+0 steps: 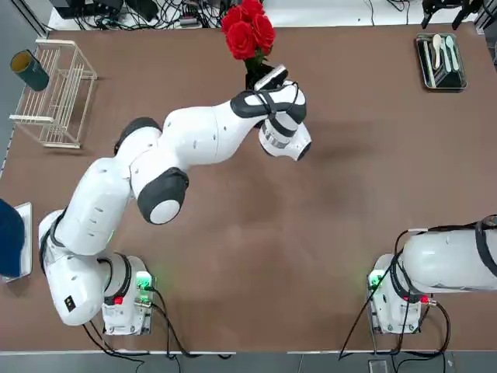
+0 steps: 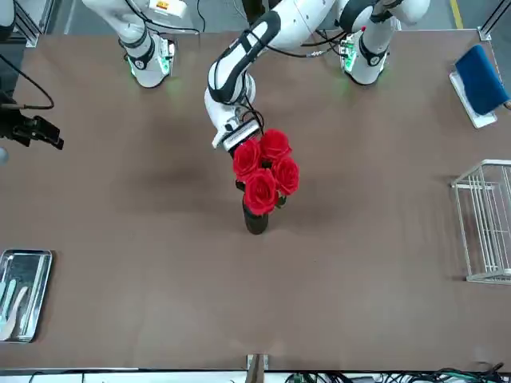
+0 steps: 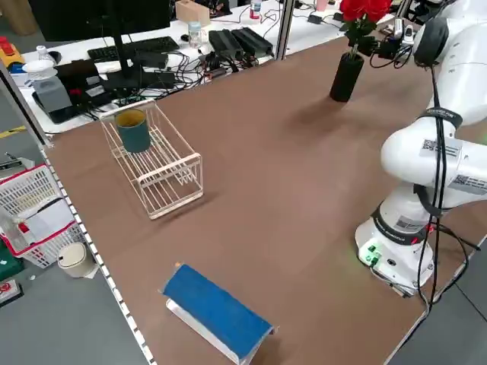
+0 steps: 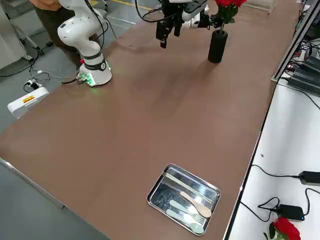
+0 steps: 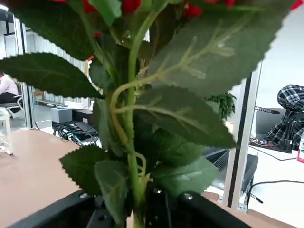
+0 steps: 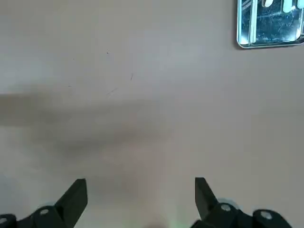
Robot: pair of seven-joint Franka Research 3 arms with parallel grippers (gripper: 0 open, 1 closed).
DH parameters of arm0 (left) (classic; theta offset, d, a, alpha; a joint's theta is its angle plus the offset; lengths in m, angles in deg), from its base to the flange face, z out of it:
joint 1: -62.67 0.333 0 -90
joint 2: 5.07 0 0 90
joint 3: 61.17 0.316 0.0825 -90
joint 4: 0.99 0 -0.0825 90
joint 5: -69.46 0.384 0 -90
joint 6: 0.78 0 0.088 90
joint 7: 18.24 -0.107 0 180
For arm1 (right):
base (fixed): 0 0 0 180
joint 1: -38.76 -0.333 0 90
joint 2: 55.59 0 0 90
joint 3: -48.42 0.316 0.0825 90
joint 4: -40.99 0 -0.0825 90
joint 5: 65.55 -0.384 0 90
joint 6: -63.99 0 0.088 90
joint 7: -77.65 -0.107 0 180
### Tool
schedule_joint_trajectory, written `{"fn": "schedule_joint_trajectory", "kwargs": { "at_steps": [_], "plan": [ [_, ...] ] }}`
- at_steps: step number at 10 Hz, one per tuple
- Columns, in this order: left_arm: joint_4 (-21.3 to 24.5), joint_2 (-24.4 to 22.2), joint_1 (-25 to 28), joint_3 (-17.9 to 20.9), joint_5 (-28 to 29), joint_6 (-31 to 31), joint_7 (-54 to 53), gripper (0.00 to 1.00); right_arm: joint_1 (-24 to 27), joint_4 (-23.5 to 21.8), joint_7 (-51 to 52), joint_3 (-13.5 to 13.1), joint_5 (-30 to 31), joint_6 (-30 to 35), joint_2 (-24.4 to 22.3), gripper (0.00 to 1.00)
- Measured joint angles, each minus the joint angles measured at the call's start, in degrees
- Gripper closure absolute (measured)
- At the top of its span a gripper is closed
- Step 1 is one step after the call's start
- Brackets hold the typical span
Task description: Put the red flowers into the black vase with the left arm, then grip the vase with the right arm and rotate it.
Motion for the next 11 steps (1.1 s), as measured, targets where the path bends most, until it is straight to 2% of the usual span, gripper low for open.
{"fn": "schedule_joint_trajectory", "kwargs": {
  "at_steps": [11],
  "plan": [
    [-0.1,1.1,-1.0,-0.1,0.0,-0.1,3.8,0.88,0.0,0.0,0.0,-0.1,0.0,0.1,0.0,0.0]
  ]
}}
